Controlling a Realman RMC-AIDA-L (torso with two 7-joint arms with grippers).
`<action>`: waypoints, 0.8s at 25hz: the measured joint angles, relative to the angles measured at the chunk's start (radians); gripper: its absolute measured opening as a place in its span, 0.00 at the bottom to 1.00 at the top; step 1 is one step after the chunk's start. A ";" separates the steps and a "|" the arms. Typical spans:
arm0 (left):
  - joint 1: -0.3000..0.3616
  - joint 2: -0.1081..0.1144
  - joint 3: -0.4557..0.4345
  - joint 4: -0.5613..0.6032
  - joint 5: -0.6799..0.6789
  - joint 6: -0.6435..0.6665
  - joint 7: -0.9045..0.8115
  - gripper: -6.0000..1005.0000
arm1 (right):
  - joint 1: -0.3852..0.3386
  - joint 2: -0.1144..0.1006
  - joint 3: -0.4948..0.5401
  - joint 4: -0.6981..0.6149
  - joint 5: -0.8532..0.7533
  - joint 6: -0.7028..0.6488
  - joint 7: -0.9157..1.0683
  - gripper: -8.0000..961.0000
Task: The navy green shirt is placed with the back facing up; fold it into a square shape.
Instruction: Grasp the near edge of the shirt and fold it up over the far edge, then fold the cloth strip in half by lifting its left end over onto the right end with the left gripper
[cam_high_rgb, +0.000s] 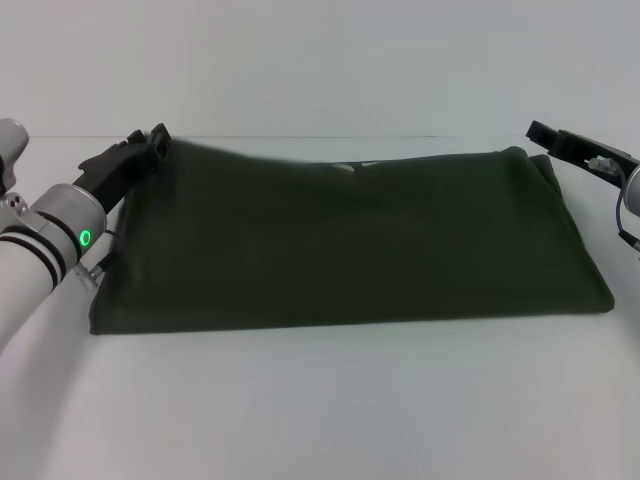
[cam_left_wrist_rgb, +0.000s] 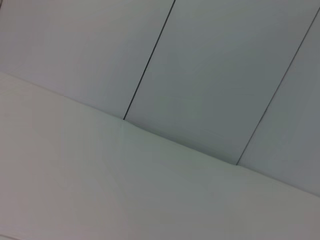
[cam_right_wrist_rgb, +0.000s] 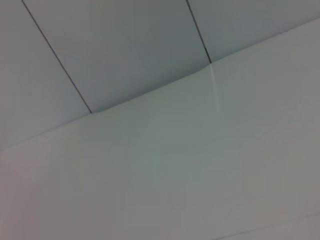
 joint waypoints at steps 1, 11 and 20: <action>0.000 0.000 0.000 0.000 0.000 -0.001 0.001 0.24 | -0.002 0.000 0.000 0.000 0.003 -0.002 -0.002 0.46; 0.006 0.001 0.000 0.005 -0.017 -0.008 0.013 0.33 | -0.037 -0.001 0.009 -0.007 0.012 -0.096 -0.014 0.87; 0.127 0.057 0.174 0.045 -0.003 0.185 -0.373 0.47 | -0.190 -0.019 -0.002 -0.076 0.070 -0.485 -0.070 0.94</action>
